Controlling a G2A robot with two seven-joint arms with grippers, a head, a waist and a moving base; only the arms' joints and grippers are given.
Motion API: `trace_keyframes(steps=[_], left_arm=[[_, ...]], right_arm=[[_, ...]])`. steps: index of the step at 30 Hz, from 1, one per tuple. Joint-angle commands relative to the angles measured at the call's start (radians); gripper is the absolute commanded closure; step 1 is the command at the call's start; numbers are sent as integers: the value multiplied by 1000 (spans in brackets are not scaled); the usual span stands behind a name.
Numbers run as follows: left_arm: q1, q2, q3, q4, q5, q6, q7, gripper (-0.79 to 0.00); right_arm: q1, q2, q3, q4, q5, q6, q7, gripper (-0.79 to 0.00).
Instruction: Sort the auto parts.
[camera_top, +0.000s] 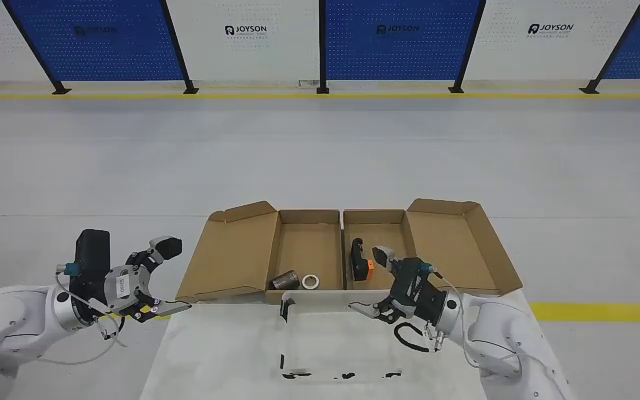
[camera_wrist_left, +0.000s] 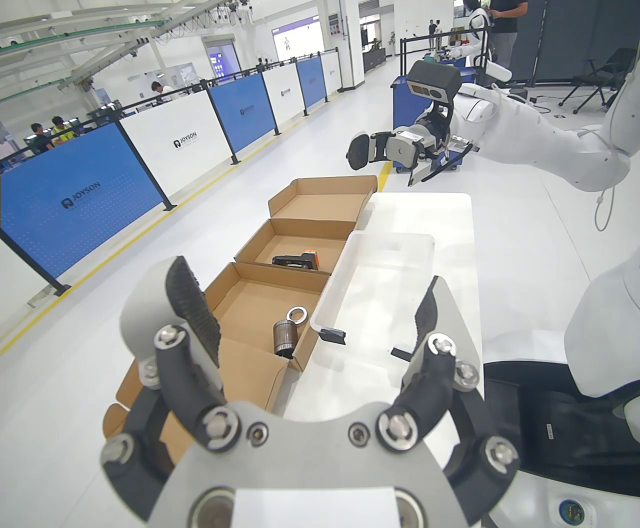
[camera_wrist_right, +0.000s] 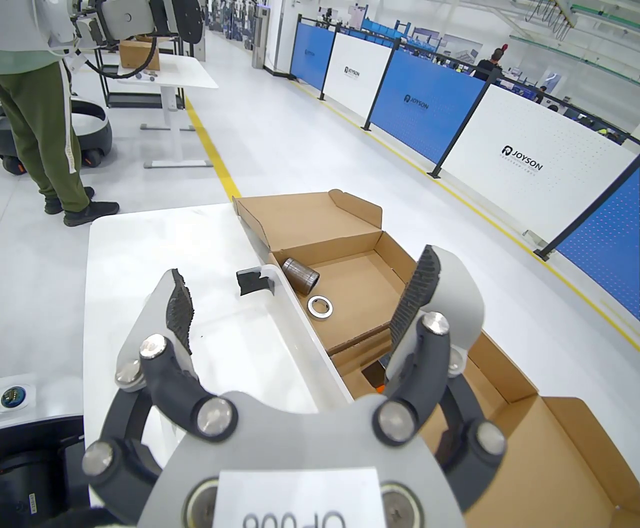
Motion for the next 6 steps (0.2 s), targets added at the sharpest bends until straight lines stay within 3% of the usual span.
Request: trace_keyframes(steps=[1, 6], left_arm=[[0, 0, 0, 0, 0, 0, 0, -784], [0, 0, 0, 0, 0, 0, 0, -785]], right_arm=[[0, 0, 0, 0, 0, 0, 0, -785], [0, 0, 0, 0, 0, 0, 0, -785]])
